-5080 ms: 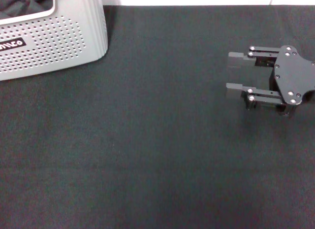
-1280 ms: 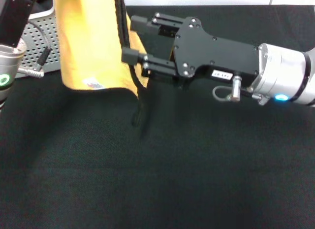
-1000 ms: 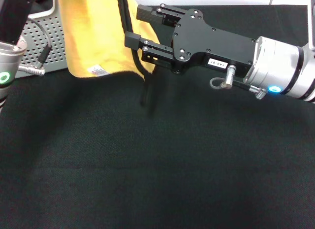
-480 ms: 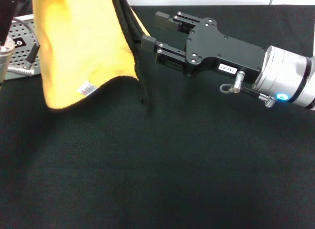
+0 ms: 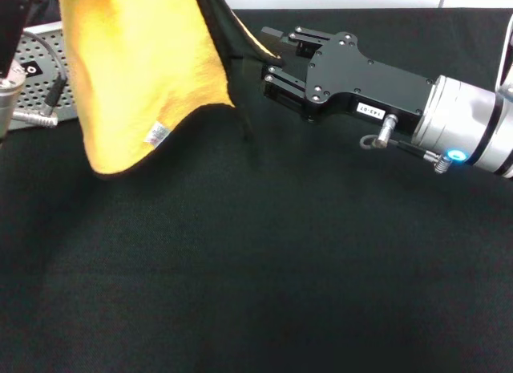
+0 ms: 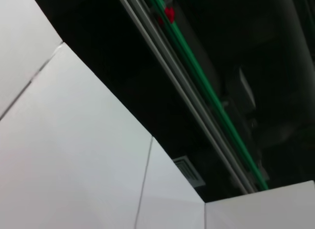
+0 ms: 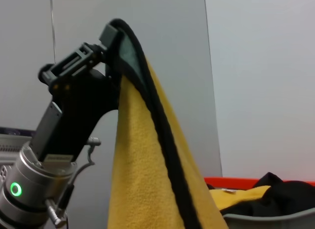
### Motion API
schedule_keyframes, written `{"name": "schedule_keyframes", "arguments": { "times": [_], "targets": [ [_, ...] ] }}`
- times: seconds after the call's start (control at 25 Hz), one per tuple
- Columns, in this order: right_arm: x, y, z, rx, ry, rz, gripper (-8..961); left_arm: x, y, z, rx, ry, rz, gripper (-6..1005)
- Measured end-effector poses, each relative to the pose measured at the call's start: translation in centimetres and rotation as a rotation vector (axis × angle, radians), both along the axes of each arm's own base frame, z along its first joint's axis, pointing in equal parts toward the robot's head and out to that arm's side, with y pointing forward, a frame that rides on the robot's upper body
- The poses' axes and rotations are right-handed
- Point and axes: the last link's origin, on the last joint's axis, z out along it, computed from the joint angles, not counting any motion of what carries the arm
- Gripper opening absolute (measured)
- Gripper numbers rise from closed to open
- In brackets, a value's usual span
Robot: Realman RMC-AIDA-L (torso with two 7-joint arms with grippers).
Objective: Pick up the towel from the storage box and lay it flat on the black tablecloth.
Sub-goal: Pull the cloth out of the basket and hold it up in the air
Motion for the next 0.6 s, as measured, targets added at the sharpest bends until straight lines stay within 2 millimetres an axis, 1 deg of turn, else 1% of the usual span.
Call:
{"name": "schedule_keyframes", "arguments": {
  "times": [0.32,0.6],
  "targets": [
    [0.0,-0.1,-0.2,0.004,-0.012,0.004,391,0.0,-0.2,-0.1,-0.014,0.011,-0.009,18],
    [0.7,-1.2,0.0,-0.014,0.015,0.018,326,-0.9,-0.4,0.4,0.022,-0.01,0.03,18]
  ]
}}
